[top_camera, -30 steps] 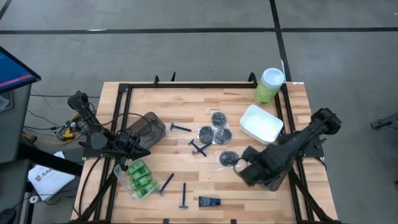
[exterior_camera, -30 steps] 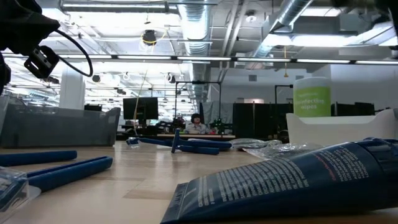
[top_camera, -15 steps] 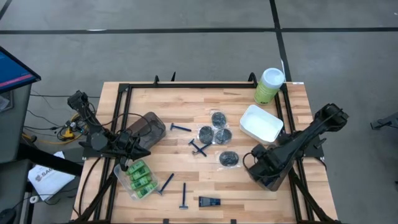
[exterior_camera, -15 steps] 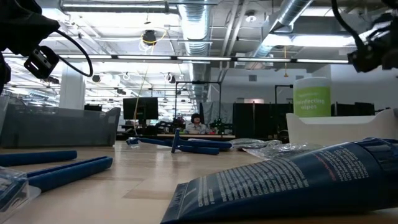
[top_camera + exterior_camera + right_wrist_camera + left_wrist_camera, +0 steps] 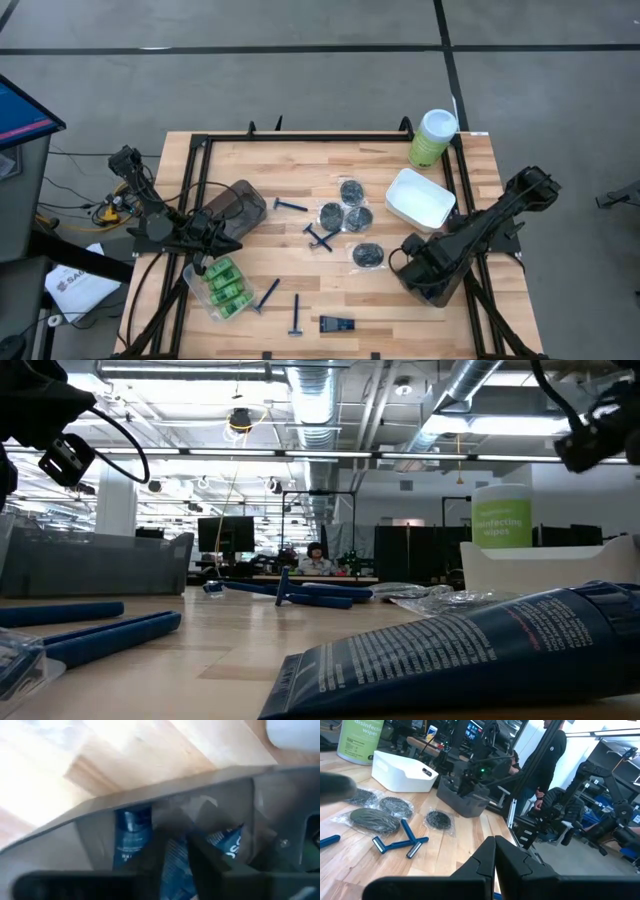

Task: Pick & Place Travel size toiletries
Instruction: Put the blue shave cream into the right black bin

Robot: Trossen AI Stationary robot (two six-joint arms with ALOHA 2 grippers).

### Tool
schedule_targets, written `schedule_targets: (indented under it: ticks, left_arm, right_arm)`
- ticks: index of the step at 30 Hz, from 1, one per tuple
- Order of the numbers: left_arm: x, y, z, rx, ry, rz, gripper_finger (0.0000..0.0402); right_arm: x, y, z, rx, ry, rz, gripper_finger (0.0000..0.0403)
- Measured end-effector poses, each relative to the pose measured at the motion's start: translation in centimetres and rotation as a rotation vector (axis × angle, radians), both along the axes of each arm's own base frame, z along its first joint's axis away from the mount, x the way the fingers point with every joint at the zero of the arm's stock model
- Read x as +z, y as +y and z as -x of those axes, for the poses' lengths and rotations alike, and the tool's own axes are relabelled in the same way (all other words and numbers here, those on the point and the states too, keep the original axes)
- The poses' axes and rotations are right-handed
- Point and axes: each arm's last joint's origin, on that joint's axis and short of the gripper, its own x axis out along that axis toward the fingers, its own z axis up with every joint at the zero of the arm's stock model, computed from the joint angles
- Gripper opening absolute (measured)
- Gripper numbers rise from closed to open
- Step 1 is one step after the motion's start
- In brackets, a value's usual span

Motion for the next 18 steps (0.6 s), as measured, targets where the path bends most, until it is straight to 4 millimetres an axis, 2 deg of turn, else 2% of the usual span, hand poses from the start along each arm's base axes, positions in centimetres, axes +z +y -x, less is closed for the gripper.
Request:
schedule_targets:
  ticks: [5, 8, 13, 18]
  left_arm:
    - [0.0, 0.0, 0.0, 0.0, -0.002, 0.002, 0.0002]
    - [0.0, 0.0, 0.0, 0.0, -0.002, 0.003, 0.0002]
    - [0.0, 0.0, 0.0, 0.0, -0.002, 0.003, 0.0002]
    - [0.0, 0.0, 0.0, 0.0, -0.004, 0.004, 0.0002]
  right_arm:
    - [2.0, 0.0, -1.6, 0.105, -0.047, -0.045, 0.0193]
    - [3.7, 0.6, -3.4, 0.224, -0.183, -0.116, 0.0243]
    - [6.0, 2.6, -7.3, 0.481, -0.511, -0.188, 0.0255]
    - [5.1, 5.6, -10.0, 0.758, -0.618, -0.158, 0.0236]
